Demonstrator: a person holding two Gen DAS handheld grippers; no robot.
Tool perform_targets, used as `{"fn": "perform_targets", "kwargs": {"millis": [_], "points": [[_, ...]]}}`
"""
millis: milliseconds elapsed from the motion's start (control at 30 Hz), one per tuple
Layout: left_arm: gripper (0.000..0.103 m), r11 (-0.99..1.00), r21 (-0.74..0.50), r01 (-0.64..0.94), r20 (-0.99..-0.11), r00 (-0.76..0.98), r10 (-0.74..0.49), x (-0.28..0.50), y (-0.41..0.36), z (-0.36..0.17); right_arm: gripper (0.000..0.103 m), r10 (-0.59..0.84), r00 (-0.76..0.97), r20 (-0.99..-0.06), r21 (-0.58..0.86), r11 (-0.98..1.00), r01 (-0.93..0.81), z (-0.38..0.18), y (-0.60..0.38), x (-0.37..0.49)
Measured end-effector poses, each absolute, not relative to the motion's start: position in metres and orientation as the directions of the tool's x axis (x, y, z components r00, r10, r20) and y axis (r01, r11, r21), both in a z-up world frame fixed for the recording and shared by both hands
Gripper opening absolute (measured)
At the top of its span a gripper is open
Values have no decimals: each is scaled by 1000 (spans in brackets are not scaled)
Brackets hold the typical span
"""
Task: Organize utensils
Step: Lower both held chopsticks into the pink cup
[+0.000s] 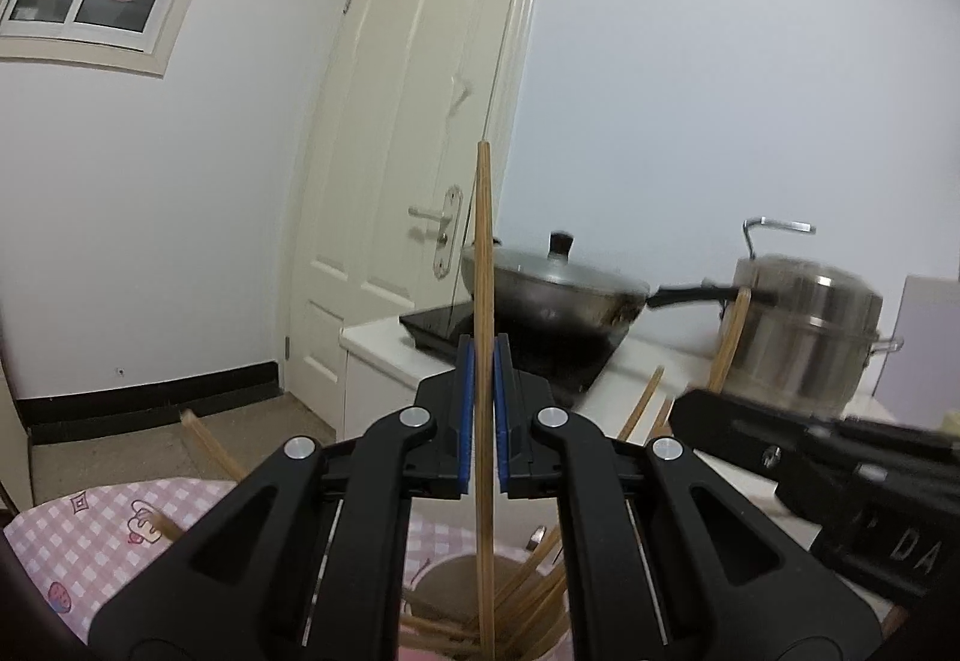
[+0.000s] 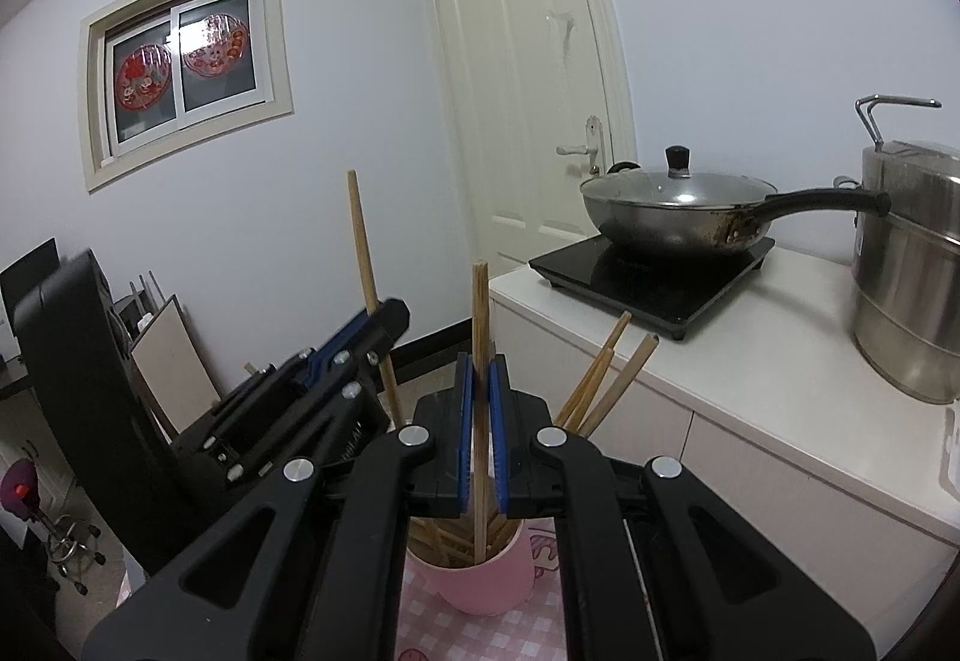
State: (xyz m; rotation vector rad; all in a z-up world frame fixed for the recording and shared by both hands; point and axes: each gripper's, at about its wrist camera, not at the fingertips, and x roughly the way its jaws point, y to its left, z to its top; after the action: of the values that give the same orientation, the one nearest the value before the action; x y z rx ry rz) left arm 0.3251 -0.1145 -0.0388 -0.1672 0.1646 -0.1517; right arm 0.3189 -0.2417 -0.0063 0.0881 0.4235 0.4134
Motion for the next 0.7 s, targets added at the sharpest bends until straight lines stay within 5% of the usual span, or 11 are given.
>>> {"fn": "perform_targets", "kwargs": {"millis": [600,667,700], "points": [[7,972,-172,161,-359,908,-214,330,-113,-73,5,393,818,-419,198,919,-340,-22,-245,315],[18,972,-173,158,-368,905,-212,327,-110,-74,6,390,818,-422,200,920,-336,-23,-246,314],[37,972,-175,155,-365,907,-210,326,-109,-74,6,389,818,-424,201,921,-334,-23,-246,314]]}}
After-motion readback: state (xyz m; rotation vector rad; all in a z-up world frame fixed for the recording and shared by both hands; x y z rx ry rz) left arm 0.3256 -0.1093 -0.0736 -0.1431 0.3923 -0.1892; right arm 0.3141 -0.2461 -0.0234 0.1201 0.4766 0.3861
